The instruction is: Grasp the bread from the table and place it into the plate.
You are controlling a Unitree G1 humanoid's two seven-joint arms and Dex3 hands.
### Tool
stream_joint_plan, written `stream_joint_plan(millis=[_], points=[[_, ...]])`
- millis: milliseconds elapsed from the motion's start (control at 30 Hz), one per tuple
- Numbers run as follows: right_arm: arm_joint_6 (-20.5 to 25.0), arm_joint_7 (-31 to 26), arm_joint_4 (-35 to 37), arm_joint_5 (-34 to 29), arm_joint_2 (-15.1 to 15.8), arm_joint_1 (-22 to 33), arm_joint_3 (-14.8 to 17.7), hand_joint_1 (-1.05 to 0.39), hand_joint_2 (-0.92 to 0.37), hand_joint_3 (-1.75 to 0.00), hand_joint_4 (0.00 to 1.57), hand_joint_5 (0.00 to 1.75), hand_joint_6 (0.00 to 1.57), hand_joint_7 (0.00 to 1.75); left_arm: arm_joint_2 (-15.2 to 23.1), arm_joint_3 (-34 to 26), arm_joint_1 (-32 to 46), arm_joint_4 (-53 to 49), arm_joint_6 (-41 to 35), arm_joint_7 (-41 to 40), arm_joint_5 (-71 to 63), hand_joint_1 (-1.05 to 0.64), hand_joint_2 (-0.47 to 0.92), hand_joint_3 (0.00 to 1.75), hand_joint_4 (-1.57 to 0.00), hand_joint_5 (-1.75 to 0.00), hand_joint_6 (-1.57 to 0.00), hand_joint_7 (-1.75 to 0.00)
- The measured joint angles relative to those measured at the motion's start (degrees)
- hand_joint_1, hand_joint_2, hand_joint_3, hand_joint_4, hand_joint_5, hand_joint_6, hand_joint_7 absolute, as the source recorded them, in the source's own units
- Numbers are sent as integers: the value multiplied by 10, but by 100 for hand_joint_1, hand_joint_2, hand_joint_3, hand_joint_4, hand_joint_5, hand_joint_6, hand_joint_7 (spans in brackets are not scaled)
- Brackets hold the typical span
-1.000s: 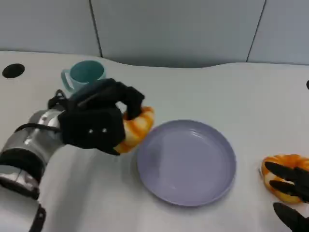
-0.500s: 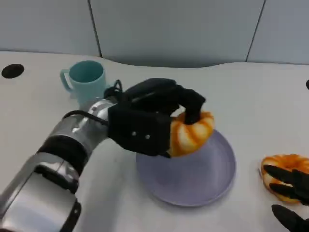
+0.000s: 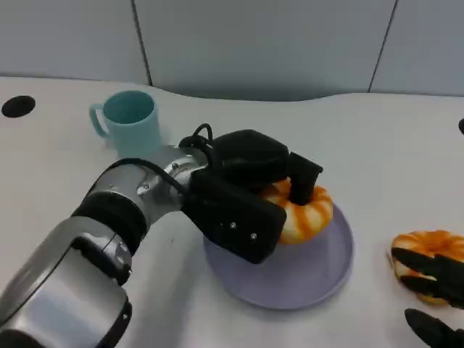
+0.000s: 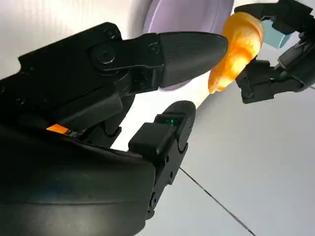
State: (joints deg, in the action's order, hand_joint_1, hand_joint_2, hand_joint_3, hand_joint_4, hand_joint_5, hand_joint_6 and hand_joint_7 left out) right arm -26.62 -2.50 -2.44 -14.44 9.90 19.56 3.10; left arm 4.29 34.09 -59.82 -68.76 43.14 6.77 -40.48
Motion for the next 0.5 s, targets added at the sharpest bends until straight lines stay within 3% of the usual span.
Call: stream_joint_plan(millis=[67,133,167,200,267,500], points=[[-5,0,3,-6,0,-2,0,-36,-92,-37,95,2,78,0,5,13,-11,0,0,4,-9,-44,85,2,-29,-110,-39,-84],[-5,0,4,-9,0,-3,0,-36,-92,-37,95,1,78,0,10,23,-19,0,1,6,-21,-45,86,1,-28,-106,-39,-78],[-5,0,4,-10,0,-3,0,-36,-92,-37,94,1,77,0,11,27,-22,0,2,6,-24,-52,87,0,-21,-79,-39,-48],[-5,0,4,-11,0,-3,0,-36,-92,-38,94,1,77,0,12,32,-24,0,3,6,-29,-55,87,0,-22,-61,-42,-29],[-6,0,4,-11,0,-2,0,-36,-92,-38,94,1,77,0,15,45,-29,1,7,5,-45,-60,88,0,-22,-42,-45,-9],[-6,0,4,-7,-1,-1,0,-35,-92,-37,94,1,77,0,24,53,-49,1,22,38,-46,-69,88,0,-17,-34,-43,-1]])
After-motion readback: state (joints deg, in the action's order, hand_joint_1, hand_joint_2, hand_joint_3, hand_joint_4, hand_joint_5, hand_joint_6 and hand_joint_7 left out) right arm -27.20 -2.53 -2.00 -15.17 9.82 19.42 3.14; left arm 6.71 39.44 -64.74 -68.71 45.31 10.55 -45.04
